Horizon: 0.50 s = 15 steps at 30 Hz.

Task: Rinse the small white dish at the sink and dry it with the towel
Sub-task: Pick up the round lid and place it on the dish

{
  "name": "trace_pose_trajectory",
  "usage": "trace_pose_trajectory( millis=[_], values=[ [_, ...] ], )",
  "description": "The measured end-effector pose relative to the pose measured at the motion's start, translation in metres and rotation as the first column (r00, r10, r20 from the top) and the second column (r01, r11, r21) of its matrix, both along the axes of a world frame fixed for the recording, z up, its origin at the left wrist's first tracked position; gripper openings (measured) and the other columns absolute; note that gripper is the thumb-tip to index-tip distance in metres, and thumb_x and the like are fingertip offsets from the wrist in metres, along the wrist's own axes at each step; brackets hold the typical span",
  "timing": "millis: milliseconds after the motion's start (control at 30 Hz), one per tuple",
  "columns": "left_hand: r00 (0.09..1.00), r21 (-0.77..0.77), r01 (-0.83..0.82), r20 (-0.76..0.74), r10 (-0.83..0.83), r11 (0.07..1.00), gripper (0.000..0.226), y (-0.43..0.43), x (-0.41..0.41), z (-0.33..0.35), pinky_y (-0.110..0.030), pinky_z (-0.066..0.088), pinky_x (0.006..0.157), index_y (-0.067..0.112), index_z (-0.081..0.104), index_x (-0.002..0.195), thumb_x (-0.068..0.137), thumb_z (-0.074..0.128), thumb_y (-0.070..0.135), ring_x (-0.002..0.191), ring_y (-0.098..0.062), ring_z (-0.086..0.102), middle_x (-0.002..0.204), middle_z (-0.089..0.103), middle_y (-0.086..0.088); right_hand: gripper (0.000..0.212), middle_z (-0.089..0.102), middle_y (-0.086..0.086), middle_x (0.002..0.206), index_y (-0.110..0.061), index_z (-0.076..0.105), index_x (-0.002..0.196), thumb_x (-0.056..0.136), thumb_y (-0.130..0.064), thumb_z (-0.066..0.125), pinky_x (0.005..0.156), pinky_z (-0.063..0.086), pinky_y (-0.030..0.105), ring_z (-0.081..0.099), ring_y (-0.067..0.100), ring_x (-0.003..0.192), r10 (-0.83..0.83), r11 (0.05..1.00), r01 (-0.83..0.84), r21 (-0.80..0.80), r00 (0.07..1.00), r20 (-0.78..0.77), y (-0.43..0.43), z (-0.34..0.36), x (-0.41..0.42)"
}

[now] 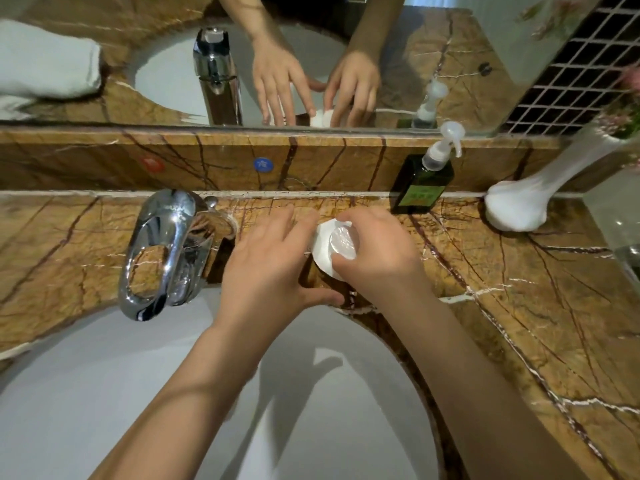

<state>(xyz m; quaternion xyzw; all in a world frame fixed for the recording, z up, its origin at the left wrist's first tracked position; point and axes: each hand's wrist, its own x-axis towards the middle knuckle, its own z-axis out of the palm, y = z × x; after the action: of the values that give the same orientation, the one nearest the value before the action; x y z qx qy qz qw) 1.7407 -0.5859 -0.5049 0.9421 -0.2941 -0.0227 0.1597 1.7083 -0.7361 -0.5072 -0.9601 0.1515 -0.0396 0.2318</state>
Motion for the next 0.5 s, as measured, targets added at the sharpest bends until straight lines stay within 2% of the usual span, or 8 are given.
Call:
trace_pose_trajectory(
  millis=[167, 267, 400, 500],
  values=[
    [1.0, 0.026, -0.003, -0.003, 0.003, 1.0, 0.11, -0.004, -0.002, -0.003, -0.044, 0.034, 0.105, 0.026, 0.031, 0.141, 0.048, 0.068, 0.074, 0.136, -0.026, 0.034, 0.147, 0.039, -0.007, 0.047, 0.058, 0.0, 0.108, -0.021, 0.057, 0.116, 0.07, -0.021, 0.065, 0.073, 0.026, 0.015, 0.052, 0.016, 0.1, 0.033, 0.998, -0.031, -0.05, 0.998, 0.047, -0.001, -0.005, -0.004],
    [1.0, 0.023, -0.002, 0.0, 0.002, 1.0, 0.11, -0.004, -0.003, -0.003, -0.044, 0.033, 0.106, 0.025, 0.033, 0.14, 0.048, 0.07, 0.073, 0.135, -0.026, 0.035, 0.147, 0.04, -0.007, 0.045, 0.058, 0.003, 0.107, -0.017, 0.059, 0.115, 0.07, -0.021, 0.065, 0.073, 0.032, 0.021, 0.053, 0.02, 0.099, 0.045, 0.998, -0.043, -0.046, 0.998, 0.044, -0.001, -0.004, -0.007],
    [1.0, 0.021, 0.009, 0.006, -0.009, 1.0, 0.108, -0.002, -0.004, 0.002, -0.043, 0.033, 0.105, 0.024, 0.034, 0.141, 0.051, 0.069, 0.072, 0.135, -0.027, 0.036, 0.146, 0.041, -0.008, 0.05, 0.055, 0.0, 0.119, -0.022, 0.053, 0.123, 0.076, -0.034, 0.065, 0.081, 0.038, 0.028, 0.051, 0.019, 0.109, 0.066, 0.997, -0.069, -0.045, 0.996, -0.056, -0.004, 0.003, -0.005],
    [0.999, 0.051, -0.003, 0.033, 0.002, 0.999, 0.102, -0.003, -0.005, 0.012, -0.042, 0.035, 0.103, 0.026, 0.035, 0.139, 0.054, 0.064, 0.074, 0.133, -0.026, 0.038, 0.145, 0.043, -0.006, 0.046, 0.056, 0.001, 0.121, -0.021, 0.054, 0.122, 0.081, -0.041, 0.062, 0.085, 0.042, 0.034, 0.051, 0.021, 0.111, 0.069, 0.995, -0.07, -0.069, 0.997, -0.016, -0.01, 0.017, -0.012]
  ],
)
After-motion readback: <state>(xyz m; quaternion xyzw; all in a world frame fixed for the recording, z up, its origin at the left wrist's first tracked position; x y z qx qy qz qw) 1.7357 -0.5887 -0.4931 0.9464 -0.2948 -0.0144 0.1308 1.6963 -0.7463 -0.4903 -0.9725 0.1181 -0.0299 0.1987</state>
